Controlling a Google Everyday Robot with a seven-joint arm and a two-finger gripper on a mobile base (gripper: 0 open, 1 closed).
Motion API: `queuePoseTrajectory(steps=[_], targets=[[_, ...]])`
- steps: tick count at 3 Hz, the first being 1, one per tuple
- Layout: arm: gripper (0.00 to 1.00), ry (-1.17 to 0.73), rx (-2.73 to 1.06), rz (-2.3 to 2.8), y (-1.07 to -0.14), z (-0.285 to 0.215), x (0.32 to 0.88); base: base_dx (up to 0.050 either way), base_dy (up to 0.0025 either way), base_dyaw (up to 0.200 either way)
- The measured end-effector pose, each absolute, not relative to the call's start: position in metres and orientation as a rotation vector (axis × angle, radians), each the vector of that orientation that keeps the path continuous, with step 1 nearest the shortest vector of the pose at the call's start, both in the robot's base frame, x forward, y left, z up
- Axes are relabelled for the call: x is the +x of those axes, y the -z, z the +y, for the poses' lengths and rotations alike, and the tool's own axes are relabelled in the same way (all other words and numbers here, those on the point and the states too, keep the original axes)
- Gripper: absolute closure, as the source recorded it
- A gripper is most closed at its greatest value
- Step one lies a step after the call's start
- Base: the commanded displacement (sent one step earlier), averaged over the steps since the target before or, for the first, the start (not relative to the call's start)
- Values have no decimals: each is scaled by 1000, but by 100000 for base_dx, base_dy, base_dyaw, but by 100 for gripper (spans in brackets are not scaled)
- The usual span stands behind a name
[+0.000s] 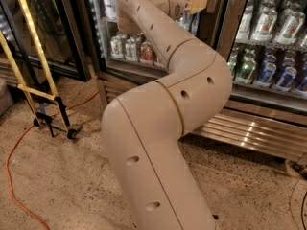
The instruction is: Close left fridge door
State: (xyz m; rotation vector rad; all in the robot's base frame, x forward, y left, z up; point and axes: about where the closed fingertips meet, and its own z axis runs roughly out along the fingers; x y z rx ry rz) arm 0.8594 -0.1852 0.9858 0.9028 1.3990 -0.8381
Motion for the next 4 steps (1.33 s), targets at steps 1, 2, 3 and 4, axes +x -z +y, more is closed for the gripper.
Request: queuePoseTrajectory(steps=[1,2,3,4], targets=[[100,838,903,1399,-986,-185,859,0,0,0],[100,832,893,1409,-985,-188,861,0,0,0],[100,818,889,1417,-986,-189,862,0,0,0],[100,770,898,1446,-983,-196,863,0,0,0]])
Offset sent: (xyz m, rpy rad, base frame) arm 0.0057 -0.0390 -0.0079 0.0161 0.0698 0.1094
